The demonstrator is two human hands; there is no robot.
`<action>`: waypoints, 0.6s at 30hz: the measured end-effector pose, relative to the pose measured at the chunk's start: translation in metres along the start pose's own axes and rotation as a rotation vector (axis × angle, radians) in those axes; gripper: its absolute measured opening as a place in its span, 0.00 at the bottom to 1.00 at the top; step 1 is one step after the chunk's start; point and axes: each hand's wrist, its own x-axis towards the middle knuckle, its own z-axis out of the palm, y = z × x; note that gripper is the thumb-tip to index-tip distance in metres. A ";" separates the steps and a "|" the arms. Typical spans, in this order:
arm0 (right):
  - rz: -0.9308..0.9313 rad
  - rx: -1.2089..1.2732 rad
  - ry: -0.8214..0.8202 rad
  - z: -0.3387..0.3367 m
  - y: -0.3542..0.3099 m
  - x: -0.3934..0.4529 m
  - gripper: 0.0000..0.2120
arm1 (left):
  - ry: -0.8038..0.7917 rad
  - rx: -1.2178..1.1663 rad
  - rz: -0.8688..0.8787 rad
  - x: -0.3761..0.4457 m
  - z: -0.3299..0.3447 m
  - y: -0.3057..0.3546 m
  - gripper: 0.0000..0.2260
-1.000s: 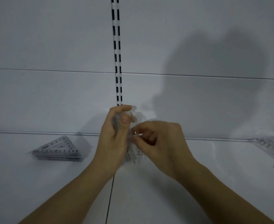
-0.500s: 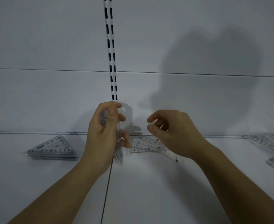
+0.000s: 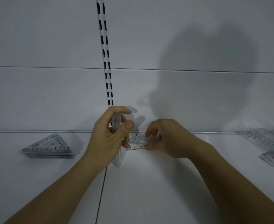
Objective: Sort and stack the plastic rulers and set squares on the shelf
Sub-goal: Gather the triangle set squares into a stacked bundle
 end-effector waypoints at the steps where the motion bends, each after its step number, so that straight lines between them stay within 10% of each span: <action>1: 0.000 0.027 0.009 0.000 0.001 0.000 0.11 | 0.004 -0.006 -0.021 -0.001 0.001 0.000 0.17; 18: -0.075 -0.090 -0.040 0.003 -0.007 -0.005 0.02 | 0.178 0.131 0.157 0.003 -0.009 0.004 0.12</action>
